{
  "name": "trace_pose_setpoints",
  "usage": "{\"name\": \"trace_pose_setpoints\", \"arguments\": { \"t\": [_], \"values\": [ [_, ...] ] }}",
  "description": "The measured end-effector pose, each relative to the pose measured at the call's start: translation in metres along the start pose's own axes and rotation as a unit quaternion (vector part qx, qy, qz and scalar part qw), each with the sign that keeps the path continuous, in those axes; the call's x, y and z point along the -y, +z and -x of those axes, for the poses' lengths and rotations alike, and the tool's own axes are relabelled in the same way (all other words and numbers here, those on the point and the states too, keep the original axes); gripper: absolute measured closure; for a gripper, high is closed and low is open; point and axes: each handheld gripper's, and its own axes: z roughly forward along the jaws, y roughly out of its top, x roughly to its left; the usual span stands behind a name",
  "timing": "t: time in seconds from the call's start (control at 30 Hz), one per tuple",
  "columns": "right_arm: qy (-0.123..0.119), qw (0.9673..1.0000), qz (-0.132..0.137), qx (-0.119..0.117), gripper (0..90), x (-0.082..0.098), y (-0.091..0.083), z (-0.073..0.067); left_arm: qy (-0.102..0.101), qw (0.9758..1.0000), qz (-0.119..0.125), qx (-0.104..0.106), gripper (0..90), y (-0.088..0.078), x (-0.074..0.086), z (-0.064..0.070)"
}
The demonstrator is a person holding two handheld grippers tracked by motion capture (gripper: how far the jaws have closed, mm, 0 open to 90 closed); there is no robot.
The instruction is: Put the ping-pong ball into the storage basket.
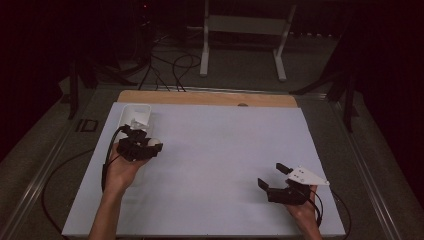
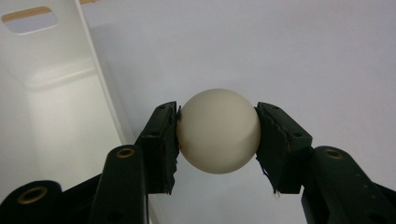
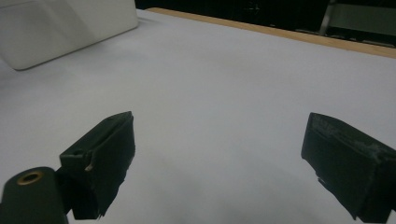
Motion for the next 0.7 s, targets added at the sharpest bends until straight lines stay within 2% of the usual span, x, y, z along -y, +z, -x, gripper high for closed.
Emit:
{"name": "trace_pose_setpoints", "arguments": {
  "t": [0.7],
  "values": [
    [0.000,1.0000,-0.001,0.001,9.5,-0.0001,-0.0003,-0.0004,-0.008,0.9999,0.004,-0.006,51.3,-0.0046,0.0022,-0.0083]
  ]
}}
